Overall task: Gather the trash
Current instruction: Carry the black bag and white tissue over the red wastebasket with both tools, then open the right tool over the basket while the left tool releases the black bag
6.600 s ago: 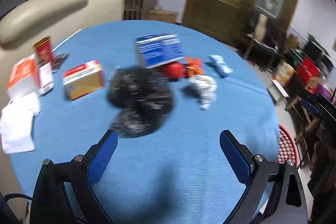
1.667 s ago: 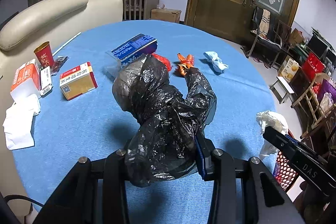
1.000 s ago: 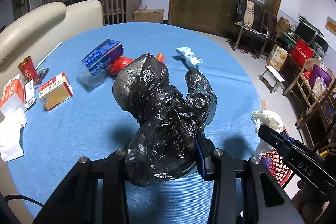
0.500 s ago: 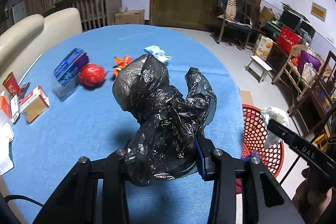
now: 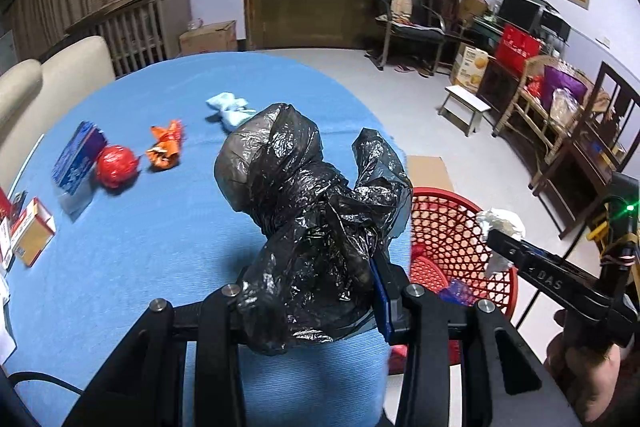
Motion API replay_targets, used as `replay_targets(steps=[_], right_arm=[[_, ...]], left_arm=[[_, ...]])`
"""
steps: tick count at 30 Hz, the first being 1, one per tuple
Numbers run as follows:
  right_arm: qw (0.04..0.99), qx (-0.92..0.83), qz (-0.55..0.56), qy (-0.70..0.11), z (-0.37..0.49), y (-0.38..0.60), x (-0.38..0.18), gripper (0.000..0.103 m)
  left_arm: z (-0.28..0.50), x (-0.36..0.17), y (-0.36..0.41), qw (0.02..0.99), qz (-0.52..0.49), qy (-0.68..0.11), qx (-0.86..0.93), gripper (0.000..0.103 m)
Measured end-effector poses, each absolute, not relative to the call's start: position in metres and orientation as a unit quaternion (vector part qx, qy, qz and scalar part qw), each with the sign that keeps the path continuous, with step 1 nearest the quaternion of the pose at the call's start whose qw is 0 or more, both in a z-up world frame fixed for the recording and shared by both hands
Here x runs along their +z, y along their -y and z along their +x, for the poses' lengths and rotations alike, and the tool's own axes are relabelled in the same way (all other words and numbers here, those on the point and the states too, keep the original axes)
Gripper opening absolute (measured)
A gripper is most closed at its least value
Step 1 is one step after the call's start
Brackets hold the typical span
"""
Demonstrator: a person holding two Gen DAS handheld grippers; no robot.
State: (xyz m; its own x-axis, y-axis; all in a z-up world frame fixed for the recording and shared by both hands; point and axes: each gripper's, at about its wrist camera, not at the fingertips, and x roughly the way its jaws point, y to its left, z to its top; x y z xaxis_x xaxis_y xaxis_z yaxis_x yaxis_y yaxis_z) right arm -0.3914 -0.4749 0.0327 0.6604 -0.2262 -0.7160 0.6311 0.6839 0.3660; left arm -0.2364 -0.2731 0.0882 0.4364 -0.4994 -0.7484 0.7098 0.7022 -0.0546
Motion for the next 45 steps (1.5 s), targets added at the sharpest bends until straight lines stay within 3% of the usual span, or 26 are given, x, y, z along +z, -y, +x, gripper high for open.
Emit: replay_targets(steps=[15,17,20,24,36,39,45], right_arm=[[0.842,-0.265,0.318,-0.347,-0.394,0.493,0.010,0.042],[0.838,-0.266,0.321,-0.353,-0.393,0.494,0.007,0.044],[0.834,-0.264,0.326,-0.359,-0.392,0.496,0.003,0.056],[0.832,-0.273,0.324,-0.358,-0.395,0.498,0.002,0.061],[0.833,-0.295,0.351,-0.310,-0.430,0.509,0.021,0.063],[0.833,-0.303,0.356,-0.294,-0.439,0.512,0.028,0.065],[0.830,-0.310,0.368,-0.281,-0.453,0.518,0.031,0.065]], left_arm=[[-0.264,0.088,0.307,0.819,0.172,-0.380,-0.394,0.042],[-0.266,0.087,0.314,0.817,0.176,-0.381,-0.396,0.042],[-0.268,0.086,0.322,0.814,0.181,-0.382,-0.399,0.042],[-0.270,0.083,0.326,0.811,0.186,-0.382,-0.404,0.042],[-0.285,0.074,0.347,0.791,0.206,-0.388,-0.425,0.043],[-0.287,0.073,0.352,0.787,0.204,-0.392,-0.430,0.046],[-0.289,0.068,0.367,0.776,0.205,-0.407,-0.435,0.070]])
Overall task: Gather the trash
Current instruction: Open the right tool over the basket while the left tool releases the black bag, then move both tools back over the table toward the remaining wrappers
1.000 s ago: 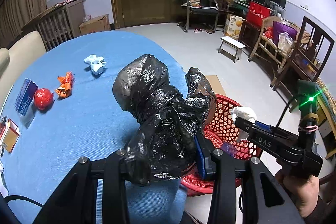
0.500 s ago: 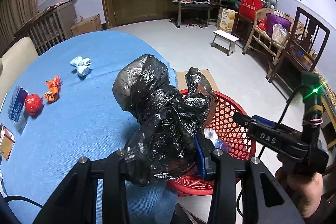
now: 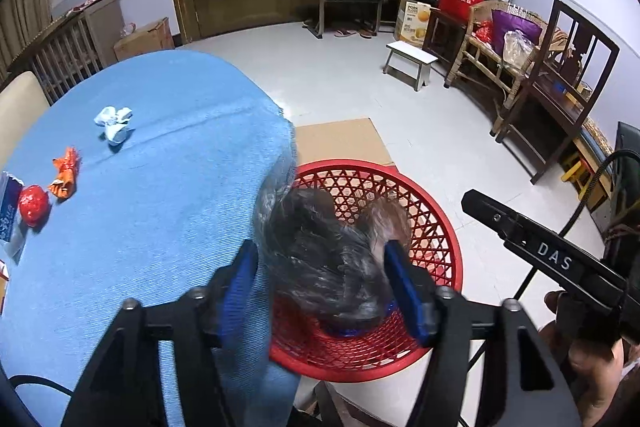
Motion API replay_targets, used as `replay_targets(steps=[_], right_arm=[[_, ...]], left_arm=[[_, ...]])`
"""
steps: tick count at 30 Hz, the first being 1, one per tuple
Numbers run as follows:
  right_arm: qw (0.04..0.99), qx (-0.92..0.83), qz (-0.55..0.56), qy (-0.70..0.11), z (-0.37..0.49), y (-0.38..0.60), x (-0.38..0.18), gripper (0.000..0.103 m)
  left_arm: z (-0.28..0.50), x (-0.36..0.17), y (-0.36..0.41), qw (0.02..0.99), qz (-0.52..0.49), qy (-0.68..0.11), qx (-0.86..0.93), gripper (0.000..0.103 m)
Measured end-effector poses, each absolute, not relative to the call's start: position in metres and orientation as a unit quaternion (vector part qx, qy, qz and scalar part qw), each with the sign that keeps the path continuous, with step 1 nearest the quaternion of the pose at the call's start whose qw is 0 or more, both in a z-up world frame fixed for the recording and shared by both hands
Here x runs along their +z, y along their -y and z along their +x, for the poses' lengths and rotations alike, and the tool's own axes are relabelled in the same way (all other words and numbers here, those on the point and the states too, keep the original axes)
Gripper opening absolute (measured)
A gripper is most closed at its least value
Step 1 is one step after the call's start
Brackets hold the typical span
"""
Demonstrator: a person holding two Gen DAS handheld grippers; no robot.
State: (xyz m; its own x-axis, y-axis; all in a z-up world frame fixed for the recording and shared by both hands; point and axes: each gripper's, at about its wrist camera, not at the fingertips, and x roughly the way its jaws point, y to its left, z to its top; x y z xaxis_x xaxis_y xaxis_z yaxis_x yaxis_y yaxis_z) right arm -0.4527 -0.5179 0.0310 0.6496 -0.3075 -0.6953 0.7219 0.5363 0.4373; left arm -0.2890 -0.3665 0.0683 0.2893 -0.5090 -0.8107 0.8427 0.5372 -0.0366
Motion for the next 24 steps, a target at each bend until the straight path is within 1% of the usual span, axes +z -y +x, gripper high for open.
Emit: replay_targets(steps=[3,8,15,24], right_arm=[[0.828,-0.313,0.370,-0.281,-0.456,0.519,0.032,0.065],[0.832,-0.307,0.367,-0.280,-0.450,0.515,0.038,0.065],[0.845,-0.280,0.350,-0.292,-0.423,0.495,0.045,0.065],[0.867,-0.218,0.308,-0.325,-0.359,0.442,0.055,0.065]], left_arm=[[-0.289,0.070,0.366,0.773,0.205,-0.409,-0.440,0.071],[-0.275,0.078,0.345,0.784,0.186,-0.408,-0.430,0.071],[-0.237,0.084,0.283,0.813,0.140,-0.416,-0.384,0.071],[-0.177,0.082,0.178,0.855,0.066,-0.429,-0.285,0.071]])
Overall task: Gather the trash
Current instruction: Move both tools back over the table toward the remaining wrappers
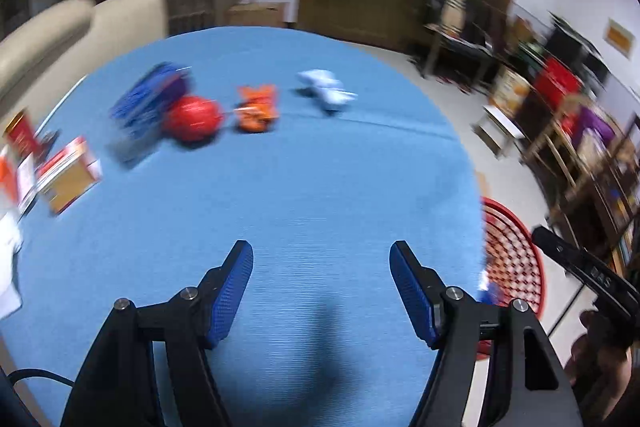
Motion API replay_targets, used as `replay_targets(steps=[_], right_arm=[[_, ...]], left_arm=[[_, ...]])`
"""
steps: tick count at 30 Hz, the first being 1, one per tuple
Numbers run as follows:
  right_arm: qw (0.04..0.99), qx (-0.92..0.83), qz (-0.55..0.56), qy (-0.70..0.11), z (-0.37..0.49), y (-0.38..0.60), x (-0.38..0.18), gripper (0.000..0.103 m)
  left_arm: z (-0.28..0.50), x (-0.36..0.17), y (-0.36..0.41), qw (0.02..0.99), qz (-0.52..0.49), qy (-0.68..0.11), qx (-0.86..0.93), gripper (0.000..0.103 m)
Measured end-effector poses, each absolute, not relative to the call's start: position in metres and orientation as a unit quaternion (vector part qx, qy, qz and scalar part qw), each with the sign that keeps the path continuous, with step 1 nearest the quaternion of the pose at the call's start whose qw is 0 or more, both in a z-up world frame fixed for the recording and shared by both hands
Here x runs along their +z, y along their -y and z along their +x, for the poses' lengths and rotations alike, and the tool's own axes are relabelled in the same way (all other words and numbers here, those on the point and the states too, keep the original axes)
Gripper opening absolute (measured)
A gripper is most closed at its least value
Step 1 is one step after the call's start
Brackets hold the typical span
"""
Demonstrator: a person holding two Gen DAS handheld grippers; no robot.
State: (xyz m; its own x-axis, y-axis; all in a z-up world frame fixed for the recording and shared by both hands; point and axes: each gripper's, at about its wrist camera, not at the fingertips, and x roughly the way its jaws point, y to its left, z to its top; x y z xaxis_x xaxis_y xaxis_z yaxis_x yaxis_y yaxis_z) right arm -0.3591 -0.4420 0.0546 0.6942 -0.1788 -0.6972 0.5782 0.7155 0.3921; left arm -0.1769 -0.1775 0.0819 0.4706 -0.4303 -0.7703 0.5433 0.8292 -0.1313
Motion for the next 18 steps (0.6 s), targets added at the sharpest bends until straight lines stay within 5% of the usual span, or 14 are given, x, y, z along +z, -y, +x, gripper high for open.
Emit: replay_targets(steps=[18], right_arm=[[0.889,-0.102,0.232,-0.380,-0.268,0.333,0.058,0.067]], left_arm=[[-0.046,0.081,0.021,0.904,-0.009,-0.413,-0.112,0.077]])
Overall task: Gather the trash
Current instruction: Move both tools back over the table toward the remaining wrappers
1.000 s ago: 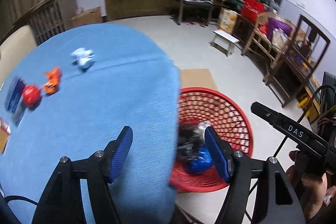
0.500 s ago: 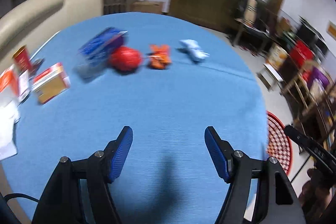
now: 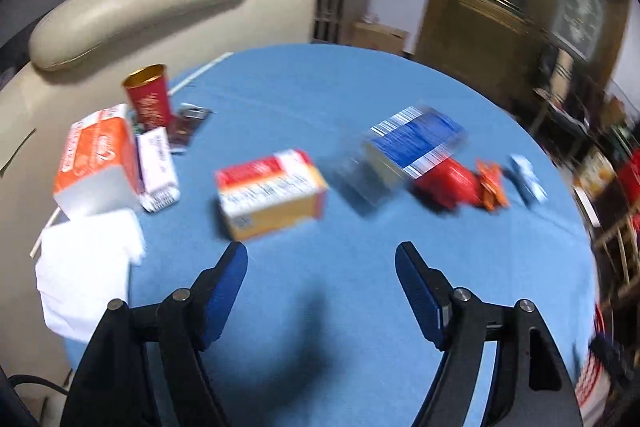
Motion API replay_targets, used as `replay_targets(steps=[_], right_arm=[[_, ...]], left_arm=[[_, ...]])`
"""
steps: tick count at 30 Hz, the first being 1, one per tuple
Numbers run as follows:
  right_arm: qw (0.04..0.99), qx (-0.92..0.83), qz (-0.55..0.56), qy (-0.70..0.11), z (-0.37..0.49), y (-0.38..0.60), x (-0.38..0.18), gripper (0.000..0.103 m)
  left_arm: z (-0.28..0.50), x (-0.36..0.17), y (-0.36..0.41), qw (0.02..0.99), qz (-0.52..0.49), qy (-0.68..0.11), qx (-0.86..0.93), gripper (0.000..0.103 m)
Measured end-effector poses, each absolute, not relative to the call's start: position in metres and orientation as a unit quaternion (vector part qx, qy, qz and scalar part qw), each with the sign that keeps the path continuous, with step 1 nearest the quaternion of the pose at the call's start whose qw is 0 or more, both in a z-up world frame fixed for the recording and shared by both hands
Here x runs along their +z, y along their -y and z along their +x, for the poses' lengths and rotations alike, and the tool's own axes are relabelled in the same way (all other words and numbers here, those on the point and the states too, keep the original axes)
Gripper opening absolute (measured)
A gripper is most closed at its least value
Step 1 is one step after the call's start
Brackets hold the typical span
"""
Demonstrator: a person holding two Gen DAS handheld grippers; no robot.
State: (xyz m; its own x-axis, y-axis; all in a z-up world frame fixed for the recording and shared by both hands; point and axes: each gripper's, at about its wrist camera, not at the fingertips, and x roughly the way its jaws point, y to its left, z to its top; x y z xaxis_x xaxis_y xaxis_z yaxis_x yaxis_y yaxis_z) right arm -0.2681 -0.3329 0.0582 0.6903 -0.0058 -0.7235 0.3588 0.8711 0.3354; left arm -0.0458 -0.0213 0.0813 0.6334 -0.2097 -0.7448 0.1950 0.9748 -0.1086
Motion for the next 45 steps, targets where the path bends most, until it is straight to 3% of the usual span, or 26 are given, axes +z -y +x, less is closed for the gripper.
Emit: replay_targets(steps=[6,11,21,25,33,43,45], right_arm=[[0.890,-0.085,0.221,-0.390,-0.254,0.317,0.056,0.067],[0.888,-0.076,0.222,-0.394,-0.244,0.313,0.054,0.067],[0.887,-0.065,0.224,-0.399,-0.229,0.311,0.051,0.067],[0.885,-0.060,0.225,-0.403,-0.224,0.308,0.048,0.067],[0.885,-0.055,0.217,-0.407,-0.216,0.301,0.048,0.067],[0.884,-0.049,0.217,-0.412,-0.208,0.293,0.047,0.067],[0.886,-0.043,0.207,-0.413,-0.206,0.289,0.049,0.067]], left_arm=[[-0.006,0.064,0.011,0.898,-0.060,-0.430,-0.078,0.078],[0.013,0.052,0.017,0.902,-0.050,-0.427,-0.046,0.084],[0.021,0.046,0.011,0.906,-0.045,-0.421,-0.027,0.084],[0.027,0.042,0.014,0.906,-0.037,-0.420,-0.035,0.092],[0.025,0.056,0.019,0.914,-0.017,-0.400,-0.063,0.092],[0.039,0.023,0.024,0.884,-0.001,-0.464,-0.050,0.091],[0.036,0.023,0.018,0.889,-0.016,-0.455,-0.052,0.084]])
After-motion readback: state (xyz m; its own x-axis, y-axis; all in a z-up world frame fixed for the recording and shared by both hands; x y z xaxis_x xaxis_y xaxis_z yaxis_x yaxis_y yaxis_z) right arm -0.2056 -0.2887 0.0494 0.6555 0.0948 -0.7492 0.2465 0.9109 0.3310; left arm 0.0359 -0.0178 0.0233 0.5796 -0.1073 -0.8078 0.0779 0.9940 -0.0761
